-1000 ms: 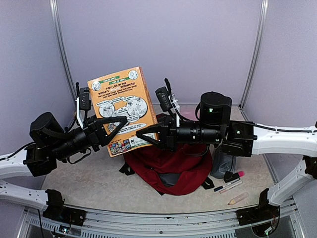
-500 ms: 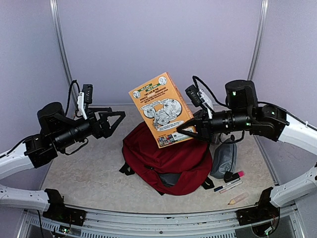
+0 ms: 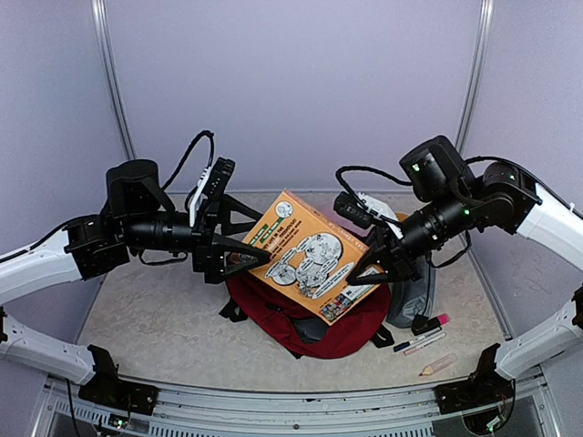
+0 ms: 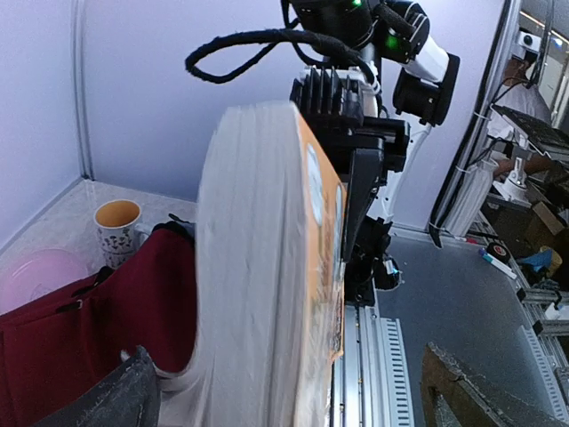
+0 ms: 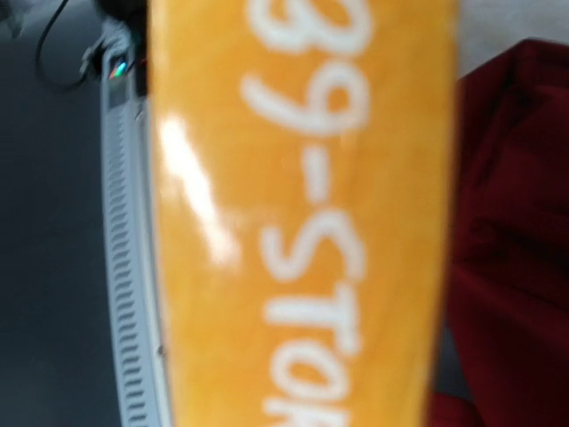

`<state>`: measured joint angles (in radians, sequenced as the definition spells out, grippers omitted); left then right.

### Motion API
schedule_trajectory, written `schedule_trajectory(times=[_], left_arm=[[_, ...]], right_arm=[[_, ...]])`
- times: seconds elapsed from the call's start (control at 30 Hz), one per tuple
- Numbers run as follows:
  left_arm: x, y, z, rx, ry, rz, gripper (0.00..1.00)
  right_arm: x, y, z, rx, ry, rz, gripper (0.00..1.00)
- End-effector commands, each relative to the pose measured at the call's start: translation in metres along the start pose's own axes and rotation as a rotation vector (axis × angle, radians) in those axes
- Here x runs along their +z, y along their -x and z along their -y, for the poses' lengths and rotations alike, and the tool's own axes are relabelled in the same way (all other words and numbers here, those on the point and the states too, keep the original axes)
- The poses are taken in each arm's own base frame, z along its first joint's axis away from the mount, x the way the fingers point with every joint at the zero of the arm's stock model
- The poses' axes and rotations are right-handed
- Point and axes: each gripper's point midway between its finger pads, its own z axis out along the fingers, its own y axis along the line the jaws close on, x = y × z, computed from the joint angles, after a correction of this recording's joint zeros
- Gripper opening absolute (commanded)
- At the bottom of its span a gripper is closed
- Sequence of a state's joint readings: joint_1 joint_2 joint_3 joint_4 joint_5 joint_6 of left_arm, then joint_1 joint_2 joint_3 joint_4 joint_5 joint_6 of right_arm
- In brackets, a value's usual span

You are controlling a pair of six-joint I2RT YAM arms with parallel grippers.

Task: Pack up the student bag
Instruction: Pass from the right arm to the left, then pass from the left arm to the right

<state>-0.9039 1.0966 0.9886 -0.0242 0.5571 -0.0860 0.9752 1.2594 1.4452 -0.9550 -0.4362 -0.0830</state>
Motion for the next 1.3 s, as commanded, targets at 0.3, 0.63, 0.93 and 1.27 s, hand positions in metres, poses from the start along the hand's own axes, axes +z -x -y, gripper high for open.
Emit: schedule_trajectory(times=[0.3, 0.63, 0.93, 1.27], left_arm=[[0.029, -0.021, 0.02, 0.045, -0.235, -0.123, 0.0], [-0.02, 0.049, 0.056, 0.101, -0.305, 0.307, 0.0], [-0.037, 0.074, 0.07, 0.137, -0.324, 0.475, 0.0], [-0.009, 0.052, 0.022, 0.009, -0.113, 0.359, 0.77]], right_arm=[[0.004, 0.036, -0.038, -0.21, 0.171, 0.077, 0.0], [-0.035, 0.075, -0.006, -0.192, -0.106, 0.592, 0.94], [-0.039, 0.077, -0.041, -0.207, 0.149, 0.863, 0.89], [-0.046, 0.079, -0.009, -0.046, 0.005, 0.827, 0.0]])
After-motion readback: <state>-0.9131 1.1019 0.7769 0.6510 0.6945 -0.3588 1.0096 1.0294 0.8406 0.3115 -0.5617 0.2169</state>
